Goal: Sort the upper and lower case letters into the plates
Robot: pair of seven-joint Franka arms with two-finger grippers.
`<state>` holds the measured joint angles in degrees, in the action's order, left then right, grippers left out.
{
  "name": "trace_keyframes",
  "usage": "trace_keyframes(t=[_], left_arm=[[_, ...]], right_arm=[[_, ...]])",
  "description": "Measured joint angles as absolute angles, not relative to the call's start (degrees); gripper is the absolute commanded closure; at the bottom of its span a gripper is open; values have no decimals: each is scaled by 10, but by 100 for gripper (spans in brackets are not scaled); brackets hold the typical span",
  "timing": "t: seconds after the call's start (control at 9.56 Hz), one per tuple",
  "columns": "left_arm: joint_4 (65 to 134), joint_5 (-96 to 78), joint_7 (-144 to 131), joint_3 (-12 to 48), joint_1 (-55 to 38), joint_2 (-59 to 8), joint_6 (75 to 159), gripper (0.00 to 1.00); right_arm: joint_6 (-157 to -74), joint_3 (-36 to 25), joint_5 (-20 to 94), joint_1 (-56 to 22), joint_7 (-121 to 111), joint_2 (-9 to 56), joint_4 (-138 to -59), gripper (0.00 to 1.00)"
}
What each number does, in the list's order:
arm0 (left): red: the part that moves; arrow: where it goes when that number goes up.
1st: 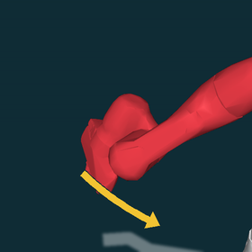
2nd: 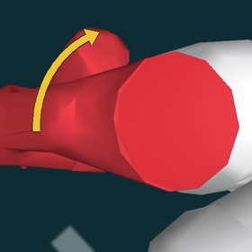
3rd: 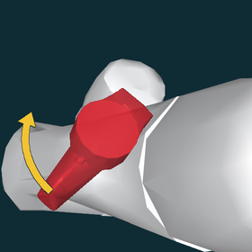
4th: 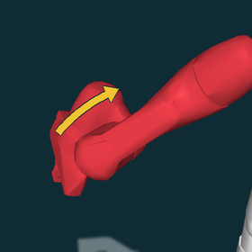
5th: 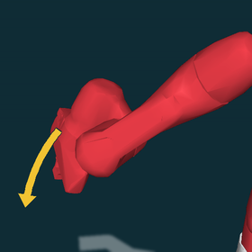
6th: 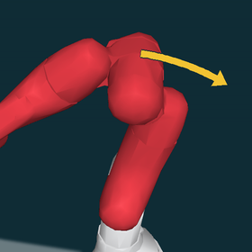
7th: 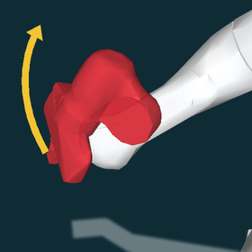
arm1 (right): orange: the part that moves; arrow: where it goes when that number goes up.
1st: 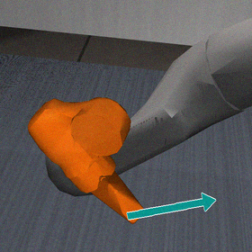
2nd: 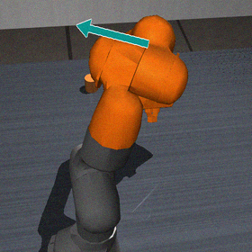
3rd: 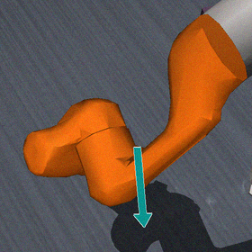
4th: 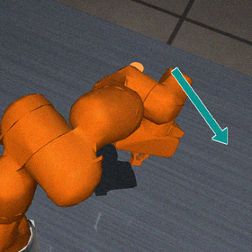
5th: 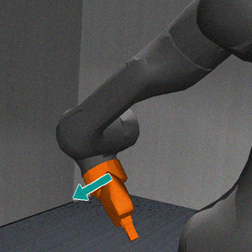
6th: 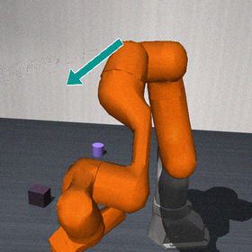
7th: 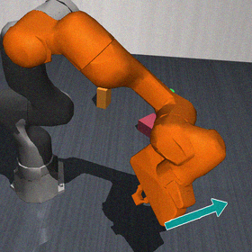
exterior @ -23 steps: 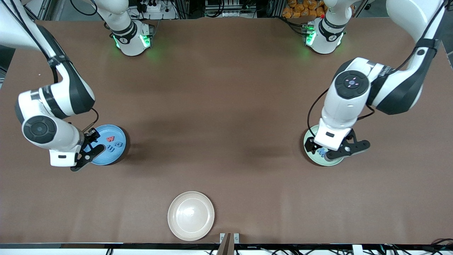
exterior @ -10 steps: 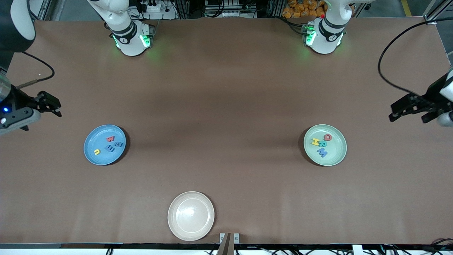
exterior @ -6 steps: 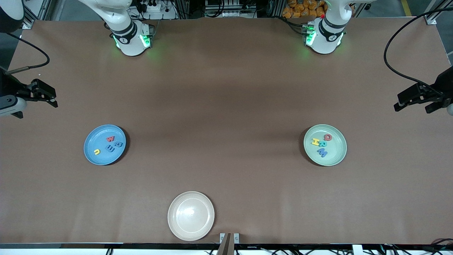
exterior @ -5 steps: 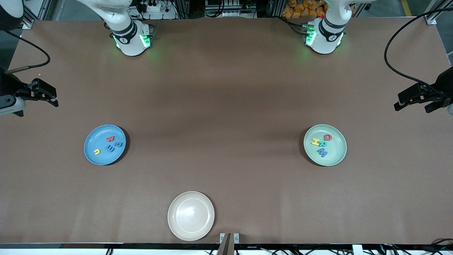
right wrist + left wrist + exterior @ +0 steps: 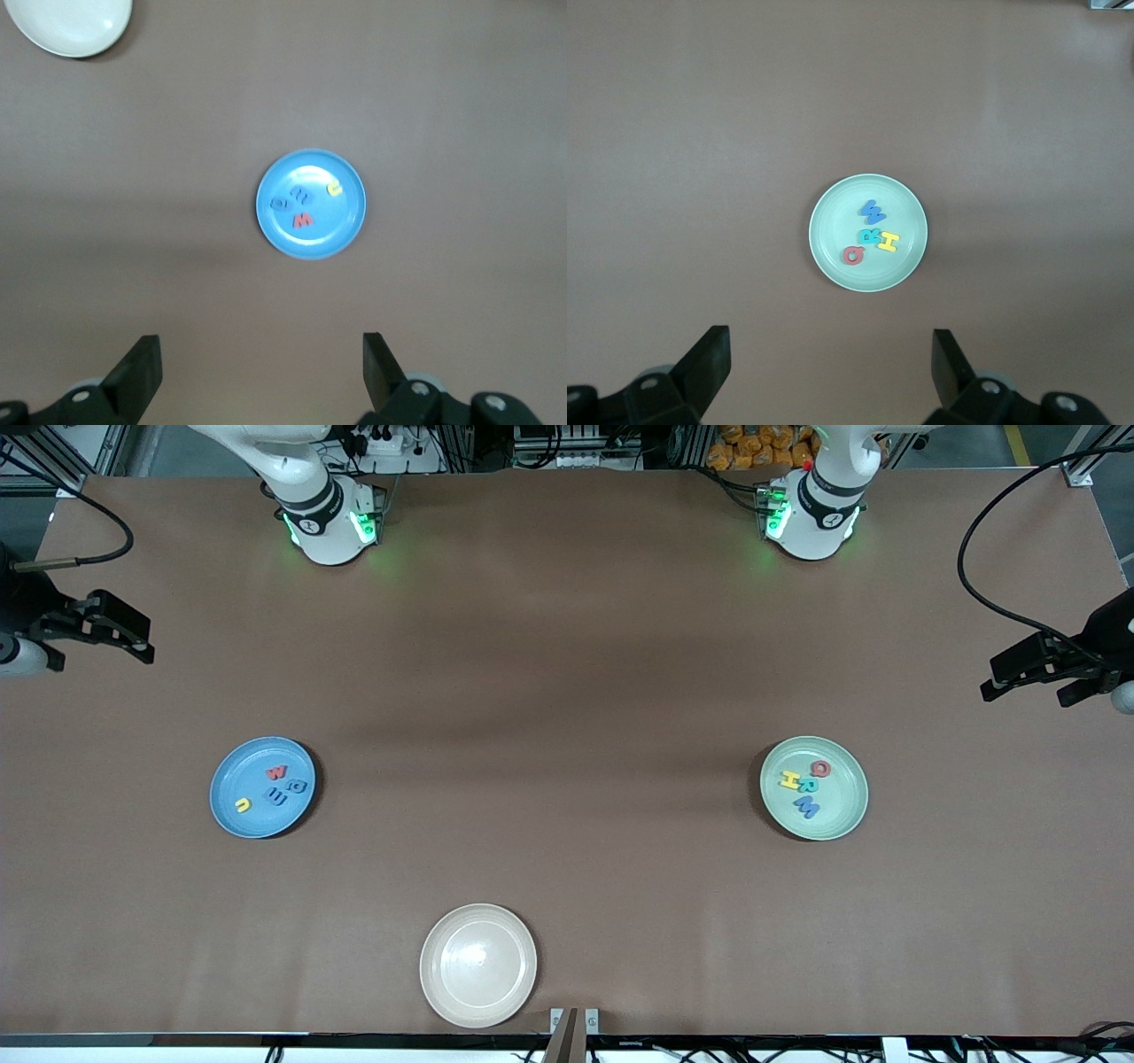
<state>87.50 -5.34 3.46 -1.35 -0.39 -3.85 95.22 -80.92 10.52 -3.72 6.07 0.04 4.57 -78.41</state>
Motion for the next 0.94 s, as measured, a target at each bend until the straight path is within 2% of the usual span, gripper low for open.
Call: trace_keyframes(t=[0.42, 0.73, 0.94], left_arm=[[875, -36, 30, -5, -4, -29, 952, 0], [877, -36, 5, 1, -4, -10, 952, 0], [878, -36, 0, 3, -4, -8, 952, 0]], right_arm=[[-802, 76, -34, 60, 8, 46, -791, 0], [-804, 28, 9, 60, 7, 42, -791, 0], [-805, 25, 13, 59, 7, 41, -791, 0]])
